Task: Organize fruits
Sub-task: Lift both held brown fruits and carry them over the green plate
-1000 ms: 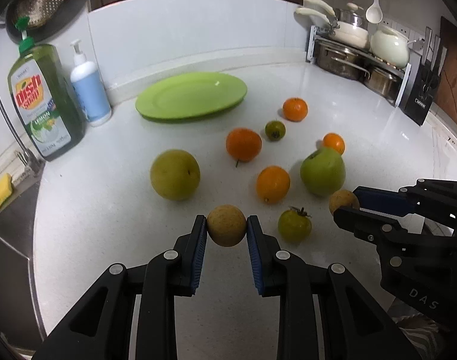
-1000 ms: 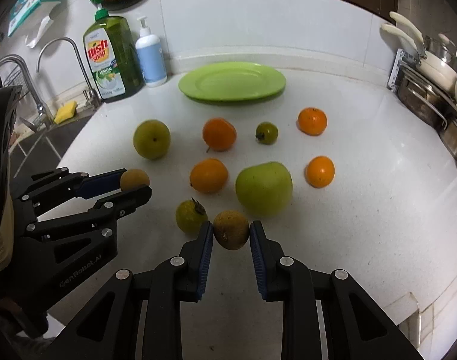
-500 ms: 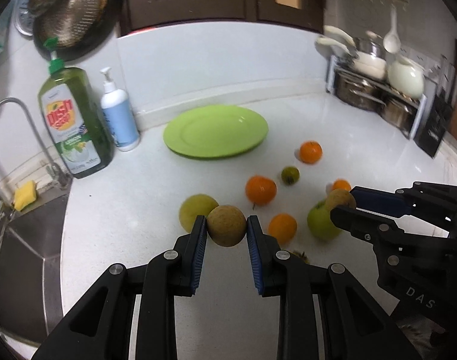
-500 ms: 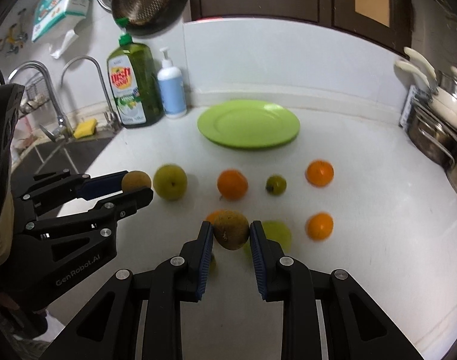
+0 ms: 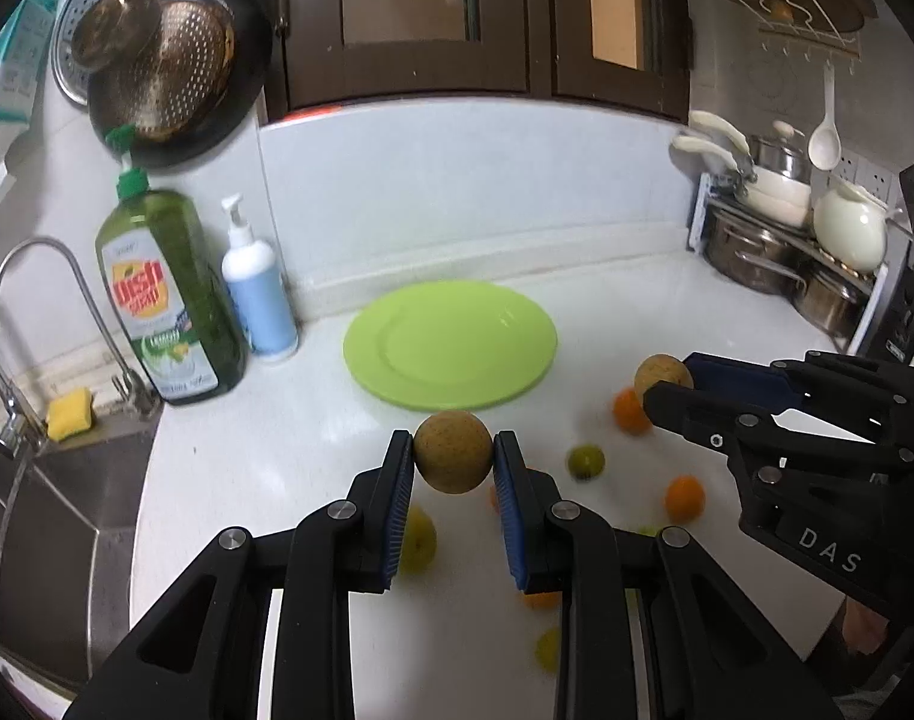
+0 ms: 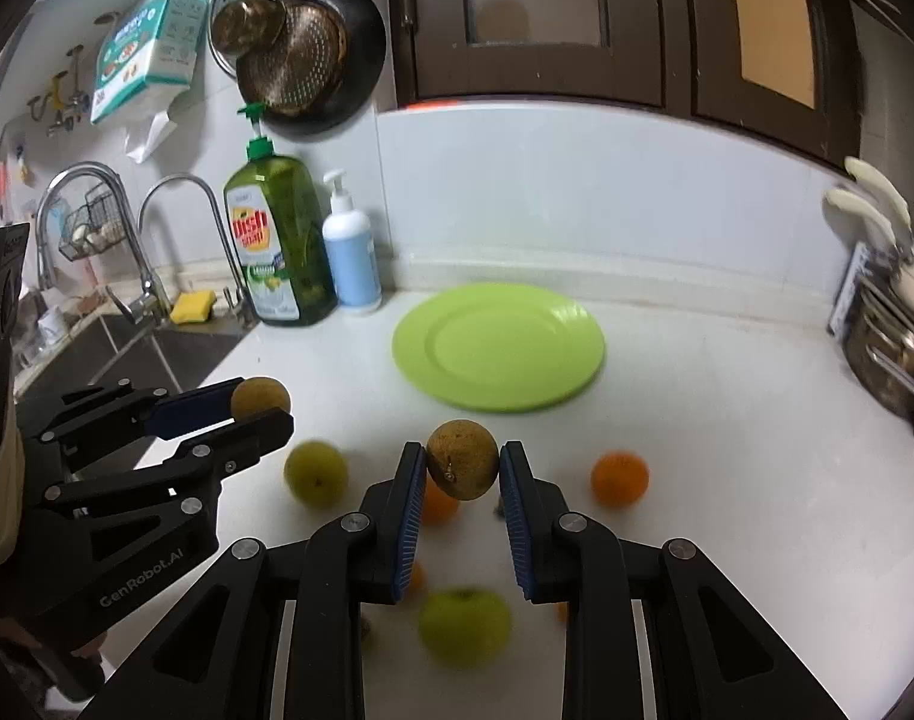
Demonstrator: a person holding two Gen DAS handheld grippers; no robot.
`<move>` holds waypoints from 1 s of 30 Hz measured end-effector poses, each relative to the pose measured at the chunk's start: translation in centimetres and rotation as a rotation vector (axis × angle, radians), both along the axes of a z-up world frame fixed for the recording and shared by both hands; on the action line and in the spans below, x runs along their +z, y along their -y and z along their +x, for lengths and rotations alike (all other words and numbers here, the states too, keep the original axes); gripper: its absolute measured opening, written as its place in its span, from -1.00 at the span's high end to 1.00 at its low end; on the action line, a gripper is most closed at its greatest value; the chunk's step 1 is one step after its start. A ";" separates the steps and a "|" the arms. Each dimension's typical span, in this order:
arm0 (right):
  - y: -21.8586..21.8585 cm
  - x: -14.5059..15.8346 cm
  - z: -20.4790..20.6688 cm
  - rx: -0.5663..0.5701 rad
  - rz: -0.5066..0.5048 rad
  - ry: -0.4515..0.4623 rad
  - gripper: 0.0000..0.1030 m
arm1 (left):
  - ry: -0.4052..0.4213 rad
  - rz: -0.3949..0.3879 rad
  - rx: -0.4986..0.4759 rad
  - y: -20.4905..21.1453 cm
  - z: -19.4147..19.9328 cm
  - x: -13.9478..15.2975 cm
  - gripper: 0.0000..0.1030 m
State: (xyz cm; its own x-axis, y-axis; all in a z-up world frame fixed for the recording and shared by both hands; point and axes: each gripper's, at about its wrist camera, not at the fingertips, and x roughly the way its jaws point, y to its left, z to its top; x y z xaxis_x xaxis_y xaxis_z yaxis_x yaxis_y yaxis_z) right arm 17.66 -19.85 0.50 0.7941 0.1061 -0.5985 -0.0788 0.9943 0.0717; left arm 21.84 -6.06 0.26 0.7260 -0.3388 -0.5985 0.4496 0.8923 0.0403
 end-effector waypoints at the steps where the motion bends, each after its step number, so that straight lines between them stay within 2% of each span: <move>1: 0.2 0.3 0.5 0.007 -0.004 0.009 0.48 | 0.002 0.001 0.001 0.2 0.3 0.2 0.47; 7: 1.1 1.3 3.3 0.043 -0.009 0.035 0.48 | -0.010 0.012 0.013 1.5 3.2 0.5 0.47; 17: 2.5 0.8 9.3 0.069 -0.017 -0.009 0.48 | -0.032 0.044 0.013 3.2 8.9 0.5 0.47; 30: 3.5 -3.0 17.8 0.096 -0.026 -0.180 0.48 | -0.225 0.071 -0.010 4.7 17.8 -3.0 0.47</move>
State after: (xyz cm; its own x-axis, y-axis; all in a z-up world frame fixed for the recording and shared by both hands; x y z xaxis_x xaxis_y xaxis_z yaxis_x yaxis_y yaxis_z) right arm 35.50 -23.40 -2.51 0.6610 0.1588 -0.7334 -0.1613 0.9846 0.0679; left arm 39.67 -10.77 -2.79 0.5683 -0.2965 -0.7676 0.4634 0.8861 0.0008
